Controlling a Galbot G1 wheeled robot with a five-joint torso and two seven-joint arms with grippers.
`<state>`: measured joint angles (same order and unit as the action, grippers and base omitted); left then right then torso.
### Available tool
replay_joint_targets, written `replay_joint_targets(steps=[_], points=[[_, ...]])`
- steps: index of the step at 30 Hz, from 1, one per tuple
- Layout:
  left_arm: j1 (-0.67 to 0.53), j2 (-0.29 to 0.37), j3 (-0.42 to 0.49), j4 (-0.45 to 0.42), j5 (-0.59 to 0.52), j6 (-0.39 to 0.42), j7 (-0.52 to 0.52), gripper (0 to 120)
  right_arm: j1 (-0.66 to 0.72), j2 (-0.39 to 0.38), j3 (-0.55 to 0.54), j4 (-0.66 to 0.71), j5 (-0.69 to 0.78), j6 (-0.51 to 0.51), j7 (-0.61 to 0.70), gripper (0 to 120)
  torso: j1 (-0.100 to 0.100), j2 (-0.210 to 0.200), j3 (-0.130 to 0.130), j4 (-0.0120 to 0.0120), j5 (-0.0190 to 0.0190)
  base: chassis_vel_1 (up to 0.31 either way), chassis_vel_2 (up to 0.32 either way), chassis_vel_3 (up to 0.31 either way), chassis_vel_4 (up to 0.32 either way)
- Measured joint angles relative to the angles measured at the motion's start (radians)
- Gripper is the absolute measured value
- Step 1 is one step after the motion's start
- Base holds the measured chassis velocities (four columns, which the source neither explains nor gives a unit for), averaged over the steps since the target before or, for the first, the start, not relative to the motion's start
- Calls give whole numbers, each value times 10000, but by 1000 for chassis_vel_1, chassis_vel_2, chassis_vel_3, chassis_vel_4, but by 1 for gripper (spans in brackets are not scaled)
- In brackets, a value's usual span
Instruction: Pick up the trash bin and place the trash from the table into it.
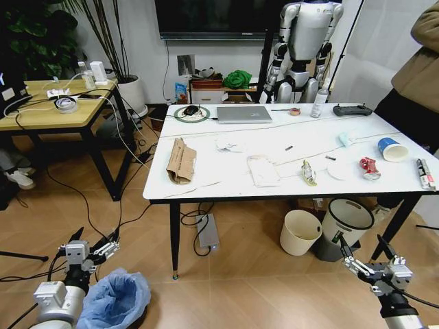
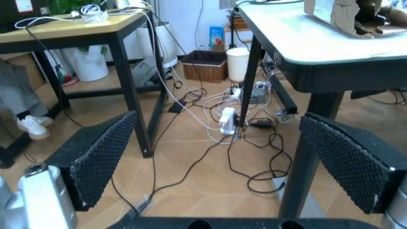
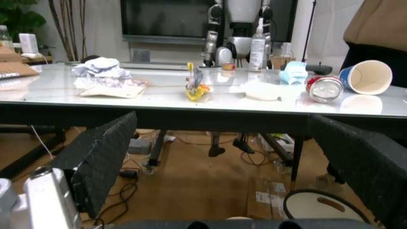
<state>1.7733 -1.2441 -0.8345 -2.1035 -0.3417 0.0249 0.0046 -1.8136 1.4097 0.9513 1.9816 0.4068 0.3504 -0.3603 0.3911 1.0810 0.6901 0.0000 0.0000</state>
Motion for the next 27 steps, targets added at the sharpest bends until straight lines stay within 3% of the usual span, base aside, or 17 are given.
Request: replay_joint_targets(steps=[27], points=[[-170, -90, 159, 9, 12, 194, -17, 100, 188, -111, 46, -114, 185, -39, 0, 100, -613, -1393, -779, -1, 0, 0, 0, 0, 0]])
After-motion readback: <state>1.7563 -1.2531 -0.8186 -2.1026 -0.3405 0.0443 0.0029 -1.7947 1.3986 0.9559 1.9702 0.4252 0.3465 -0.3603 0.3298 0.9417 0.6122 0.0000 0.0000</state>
